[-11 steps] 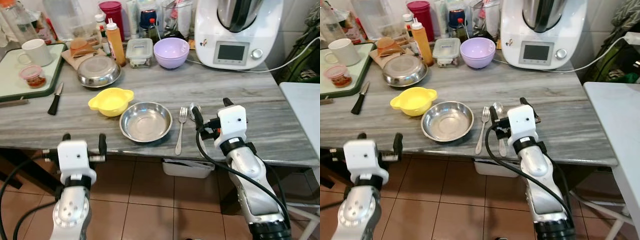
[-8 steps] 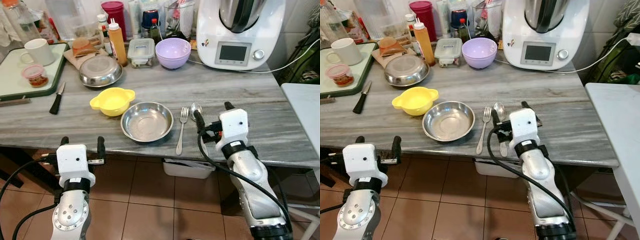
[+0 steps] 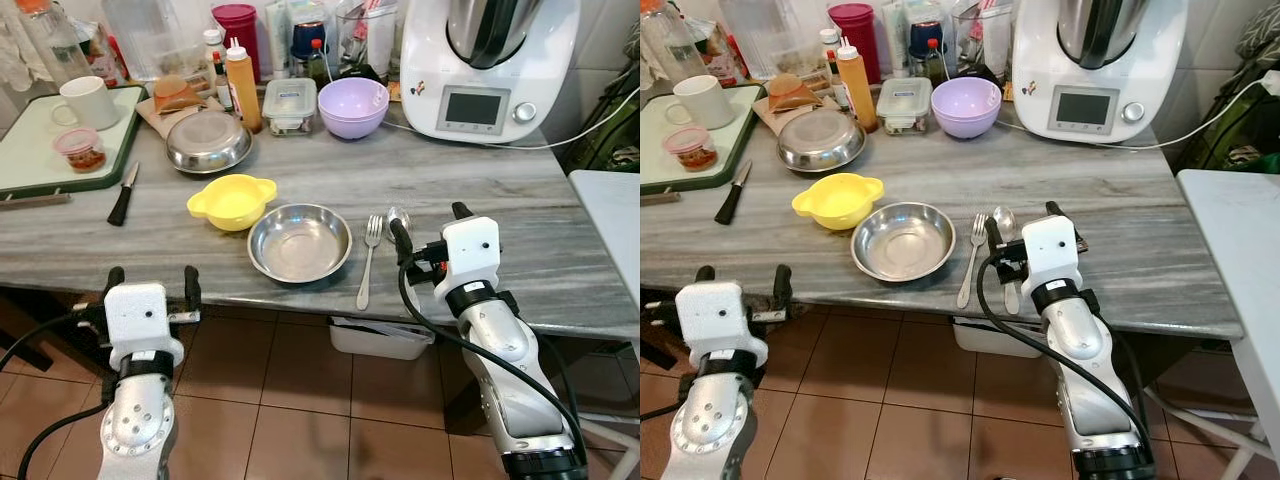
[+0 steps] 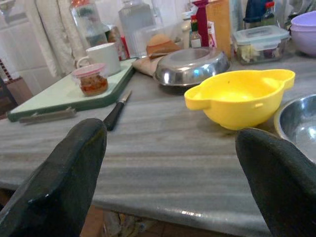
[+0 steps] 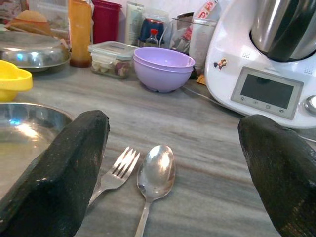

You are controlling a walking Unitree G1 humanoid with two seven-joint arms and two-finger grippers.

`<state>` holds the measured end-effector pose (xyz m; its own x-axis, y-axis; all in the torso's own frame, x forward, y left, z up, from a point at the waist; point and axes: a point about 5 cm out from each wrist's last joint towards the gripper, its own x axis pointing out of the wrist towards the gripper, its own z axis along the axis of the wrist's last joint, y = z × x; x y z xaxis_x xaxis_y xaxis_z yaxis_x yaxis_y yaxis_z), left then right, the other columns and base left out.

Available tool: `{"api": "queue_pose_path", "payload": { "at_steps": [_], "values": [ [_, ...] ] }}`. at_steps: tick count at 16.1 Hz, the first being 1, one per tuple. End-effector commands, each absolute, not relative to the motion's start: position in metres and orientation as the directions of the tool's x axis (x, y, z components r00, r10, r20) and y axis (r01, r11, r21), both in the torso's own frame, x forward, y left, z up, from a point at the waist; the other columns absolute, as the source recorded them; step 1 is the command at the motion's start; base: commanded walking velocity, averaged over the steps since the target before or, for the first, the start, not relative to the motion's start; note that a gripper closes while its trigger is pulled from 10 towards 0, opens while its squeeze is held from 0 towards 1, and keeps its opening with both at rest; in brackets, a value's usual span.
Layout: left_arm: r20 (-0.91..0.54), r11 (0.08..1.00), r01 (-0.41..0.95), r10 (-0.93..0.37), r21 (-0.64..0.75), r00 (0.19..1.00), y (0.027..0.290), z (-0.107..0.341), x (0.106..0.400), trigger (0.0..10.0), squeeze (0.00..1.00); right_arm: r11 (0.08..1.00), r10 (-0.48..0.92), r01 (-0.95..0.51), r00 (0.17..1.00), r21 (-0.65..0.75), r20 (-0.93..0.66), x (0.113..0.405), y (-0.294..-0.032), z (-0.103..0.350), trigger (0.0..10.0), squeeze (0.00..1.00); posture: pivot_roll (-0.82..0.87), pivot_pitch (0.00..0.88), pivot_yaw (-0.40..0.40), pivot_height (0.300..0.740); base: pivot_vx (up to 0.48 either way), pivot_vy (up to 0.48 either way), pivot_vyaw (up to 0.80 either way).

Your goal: Setting the table

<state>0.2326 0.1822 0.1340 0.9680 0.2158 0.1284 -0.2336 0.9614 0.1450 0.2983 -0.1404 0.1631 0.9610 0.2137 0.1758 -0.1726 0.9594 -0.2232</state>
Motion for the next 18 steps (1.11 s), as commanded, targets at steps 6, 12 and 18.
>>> {"api": "queue_pose_path", "payload": {
  "at_steps": [6,12,18],
  "values": [
    [0.131,0.956,-0.242,0.222,0.165,0.966,0.185,0.133,0.234,10.0,0.0,0.957,0.231,-0.193,0.958,-0.216,0.171,0.298,-0.138,0.163,10.0,0.0,-0.05,0.093,0.059,0.74,0.0,0.0,0.0],
    [0.138,0.954,-0.243,0.221,0.173,0.965,0.182,0.133,0.236,10.0,0.0,0.943,0.291,-0.252,0.942,-0.216,0.17,0.298,-0.126,0.163,10.0,0.0,-0.05,0.085,0.055,0.74,0.0,0.0,0.0],
    [0.154,0.951,-0.257,0.232,0.171,0.961,0.185,0.136,0.239,10.0,0.0,0.946,0.284,-0.245,0.942,-0.211,0.178,0.298,-0.127,0.165,10.0,0.0,-0.06,0.086,0.055,0.74,0.0,0.0,0.0]
  ]
}}
